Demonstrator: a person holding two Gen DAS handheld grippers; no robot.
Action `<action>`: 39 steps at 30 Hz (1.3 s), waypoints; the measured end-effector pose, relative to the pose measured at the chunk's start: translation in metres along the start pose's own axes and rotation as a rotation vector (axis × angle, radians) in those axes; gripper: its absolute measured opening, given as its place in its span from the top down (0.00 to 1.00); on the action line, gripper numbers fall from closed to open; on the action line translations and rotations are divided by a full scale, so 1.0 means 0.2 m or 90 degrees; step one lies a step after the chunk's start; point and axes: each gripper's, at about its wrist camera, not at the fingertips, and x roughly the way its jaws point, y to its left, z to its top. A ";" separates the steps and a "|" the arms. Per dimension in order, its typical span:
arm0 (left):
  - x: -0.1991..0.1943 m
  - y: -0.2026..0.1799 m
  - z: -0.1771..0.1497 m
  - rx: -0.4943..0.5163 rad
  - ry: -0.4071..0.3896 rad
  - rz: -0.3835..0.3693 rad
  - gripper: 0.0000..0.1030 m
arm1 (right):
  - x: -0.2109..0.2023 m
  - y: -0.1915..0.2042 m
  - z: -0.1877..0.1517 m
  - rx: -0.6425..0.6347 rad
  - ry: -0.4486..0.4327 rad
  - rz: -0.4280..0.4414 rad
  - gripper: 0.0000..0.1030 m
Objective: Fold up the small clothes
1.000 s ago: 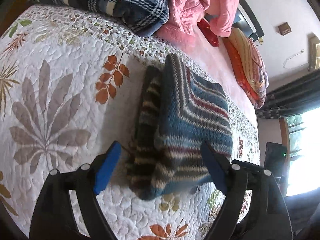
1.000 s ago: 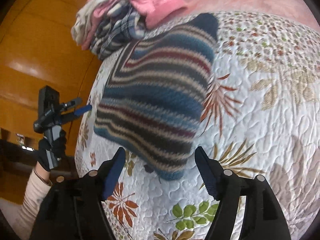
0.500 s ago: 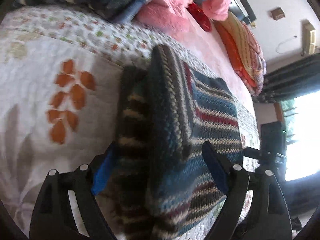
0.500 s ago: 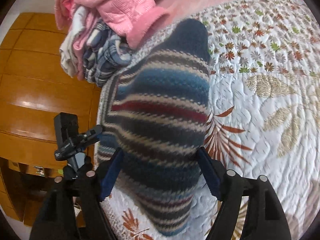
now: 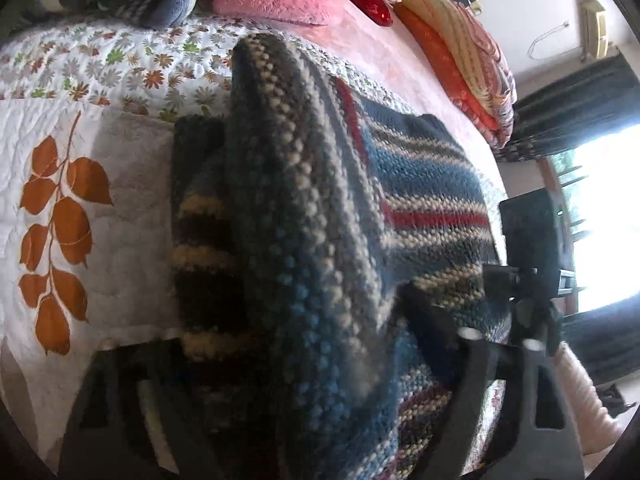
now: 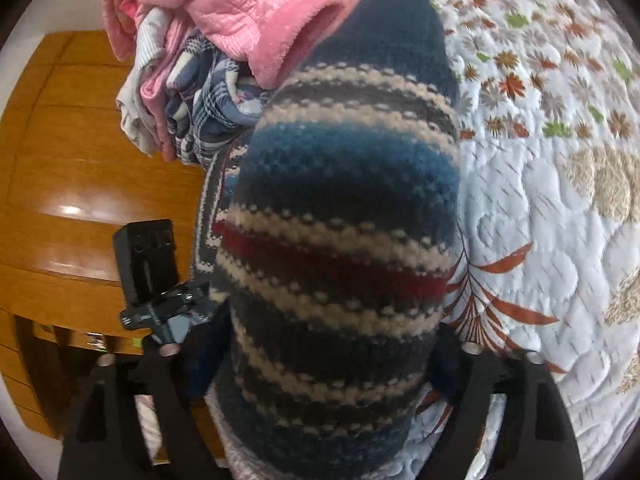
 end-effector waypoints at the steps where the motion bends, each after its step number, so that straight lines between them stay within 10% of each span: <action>1: -0.01 0.01 -0.01 -0.015 -0.003 -0.014 0.48 | -0.02 0.00 -0.01 -0.003 -0.005 0.003 0.35; 8: -0.05 -0.17 -0.12 -0.026 -0.020 -0.077 0.65 | -0.23 0.11 -0.11 -0.061 -0.001 -0.011 0.46; 22: 0.21 -1.06 -0.57 0.064 0.042 -0.131 0.67 | -0.99 -0.14 -0.68 -0.093 0.009 -0.067 0.46; 33: 0.47 -1.09 -0.65 0.050 0.057 -0.082 0.64 | -0.94 -0.48 -0.82 -0.032 0.058 -0.121 0.43; 39: 0.52 -0.99 -0.70 0.010 0.064 -0.060 0.38 | -0.88 -0.55 -0.82 -0.014 0.073 -0.155 0.32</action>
